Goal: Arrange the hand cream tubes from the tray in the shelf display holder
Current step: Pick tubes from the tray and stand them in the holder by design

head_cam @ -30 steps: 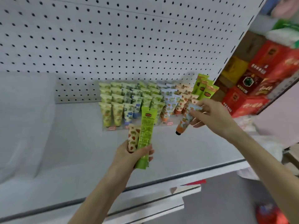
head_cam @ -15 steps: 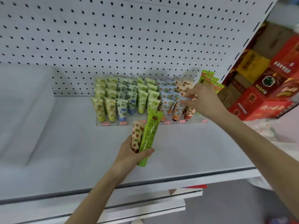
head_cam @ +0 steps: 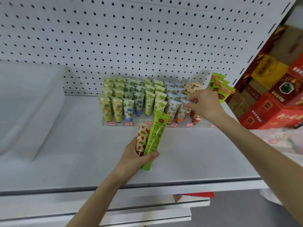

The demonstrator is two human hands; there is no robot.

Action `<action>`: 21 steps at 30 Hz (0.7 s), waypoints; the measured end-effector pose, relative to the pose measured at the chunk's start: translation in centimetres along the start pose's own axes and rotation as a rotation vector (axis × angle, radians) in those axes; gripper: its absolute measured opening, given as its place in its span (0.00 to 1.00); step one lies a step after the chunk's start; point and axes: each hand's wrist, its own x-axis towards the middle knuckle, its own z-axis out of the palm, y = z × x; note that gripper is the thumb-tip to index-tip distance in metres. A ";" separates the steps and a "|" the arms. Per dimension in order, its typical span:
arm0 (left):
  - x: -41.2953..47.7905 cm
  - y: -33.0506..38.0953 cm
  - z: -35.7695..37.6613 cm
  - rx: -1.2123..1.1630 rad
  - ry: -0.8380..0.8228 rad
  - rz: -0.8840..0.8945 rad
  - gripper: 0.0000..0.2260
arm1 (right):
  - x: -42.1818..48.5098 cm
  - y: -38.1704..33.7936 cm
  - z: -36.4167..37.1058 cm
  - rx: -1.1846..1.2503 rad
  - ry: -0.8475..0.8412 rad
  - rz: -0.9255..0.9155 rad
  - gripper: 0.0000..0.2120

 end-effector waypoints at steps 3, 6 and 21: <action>0.1 -0.1 0.0 -0.007 -0.003 0.006 0.19 | 0.2 0.2 0.4 -0.026 -0.023 0.007 0.11; 0.2 -0.2 -0.1 -0.021 -0.006 0.013 0.19 | 0.4 0.4 0.6 -0.050 -0.034 0.010 0.12; -0.7 0.7 1.5 -0.270 -0.123 -0.043 0.23 | -6.6 -3.7 -4.6 0.562 -0.155 0.269 0.10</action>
